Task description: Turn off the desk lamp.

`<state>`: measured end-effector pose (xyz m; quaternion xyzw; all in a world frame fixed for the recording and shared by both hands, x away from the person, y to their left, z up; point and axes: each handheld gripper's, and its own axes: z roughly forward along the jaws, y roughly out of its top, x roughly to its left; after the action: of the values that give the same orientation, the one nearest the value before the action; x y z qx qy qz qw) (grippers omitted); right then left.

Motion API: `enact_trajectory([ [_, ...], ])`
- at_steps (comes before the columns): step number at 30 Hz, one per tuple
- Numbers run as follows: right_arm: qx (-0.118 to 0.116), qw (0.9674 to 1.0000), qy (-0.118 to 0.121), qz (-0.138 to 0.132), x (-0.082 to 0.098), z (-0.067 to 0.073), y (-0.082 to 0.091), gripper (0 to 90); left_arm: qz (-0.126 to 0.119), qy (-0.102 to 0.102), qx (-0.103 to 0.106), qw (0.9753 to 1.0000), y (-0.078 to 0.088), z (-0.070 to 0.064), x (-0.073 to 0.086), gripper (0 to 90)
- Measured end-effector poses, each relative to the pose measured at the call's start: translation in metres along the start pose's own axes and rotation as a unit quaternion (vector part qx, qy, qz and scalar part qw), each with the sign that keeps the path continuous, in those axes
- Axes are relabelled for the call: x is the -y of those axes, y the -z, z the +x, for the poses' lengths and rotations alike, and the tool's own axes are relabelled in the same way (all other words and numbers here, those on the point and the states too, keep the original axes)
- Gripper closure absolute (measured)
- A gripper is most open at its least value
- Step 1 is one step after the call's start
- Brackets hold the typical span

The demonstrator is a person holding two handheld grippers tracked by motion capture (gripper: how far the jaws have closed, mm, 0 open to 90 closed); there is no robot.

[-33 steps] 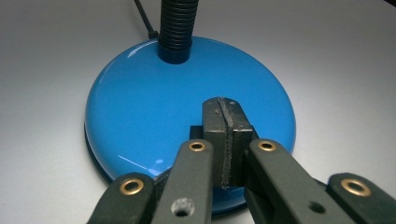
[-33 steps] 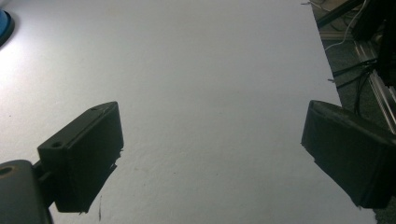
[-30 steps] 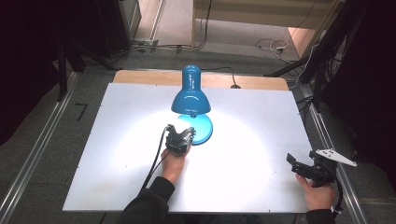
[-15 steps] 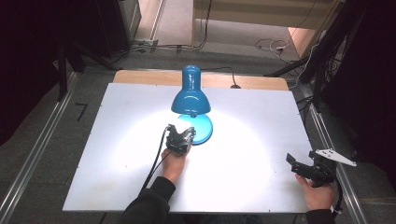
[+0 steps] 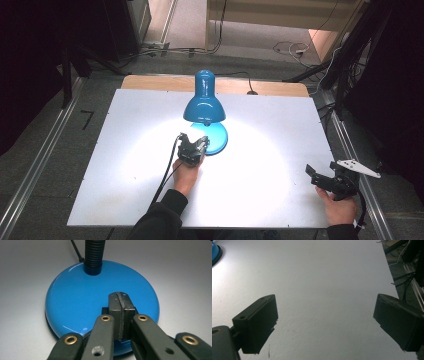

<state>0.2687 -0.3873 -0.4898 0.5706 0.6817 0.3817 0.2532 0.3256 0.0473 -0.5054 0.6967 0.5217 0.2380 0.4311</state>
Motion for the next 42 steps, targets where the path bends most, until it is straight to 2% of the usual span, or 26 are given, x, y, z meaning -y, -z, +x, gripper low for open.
enact_trajectory([
  [11,0.0,1.0,0.0,0.0,0.0,0.0,0.0,4.2,-0.004,-0.001,-0.002,1.0,-0.002,0.0,0.0,90.0],
  [12,0.0,1.0,0.0,0.0,0.0,0.0,0.0,4.2,-0.001,-0.003,-0.007,1.0,-0.003,0.0,-0.001,90.0],
  [14,-0.001,1.0,0.0,0.001,0.0,0.001,0.0,4.2,-0.001,0.003,-0.013,0.9999,-0.005,0.001,-0.002,90.0],
  [18,0.0,1.0,0.0,-0.001,0.0,0.0,0.0,4.2,-0.001,0.008,-0.009,0.9999,-0.005,0.002,-0.002,90.0],
  [24,0.0,1.0,0.0,-0.001,0.0,0.0,0.0,4.2,-0.001,0.028,-0.001,0.9996,-0.006,0.005,-0.003,90.0],
  [28,0.002,1.0,-0.005,0.002,0.0,-0.001,-0.001,4.2,0.002,0.035,-0.005,0.9994,-0.005,0.008,-0.004,90.0],
  [36,0.002,1.0,-0.004,0.0,0.001,-0.001,0.001,4.2,-0.004,0.024,-0.008,0.9997,0.001,0.01,-0.006,90.0],
  [38,0.002,1.0,-0.004,0.0,0.001,-0.001,0.0,4.2,-0.005,0.025,-0.004,0.9997,0.002,0.011,-0.007,84.0],
  [41,0.002,1.0,-0.004,0.001,0.001,-0.001,0.0,4.2,-0.003,0.02,-0.008,0.9998,0.003,0.012,-0.008,79.8],
  [42,0.002,1.0,-0.004,0.0,0.001,-0.002,0.0,4.2,0.002,0.022,-0.007,0.9997,0.003,0.012,-0.008,75.1],
])
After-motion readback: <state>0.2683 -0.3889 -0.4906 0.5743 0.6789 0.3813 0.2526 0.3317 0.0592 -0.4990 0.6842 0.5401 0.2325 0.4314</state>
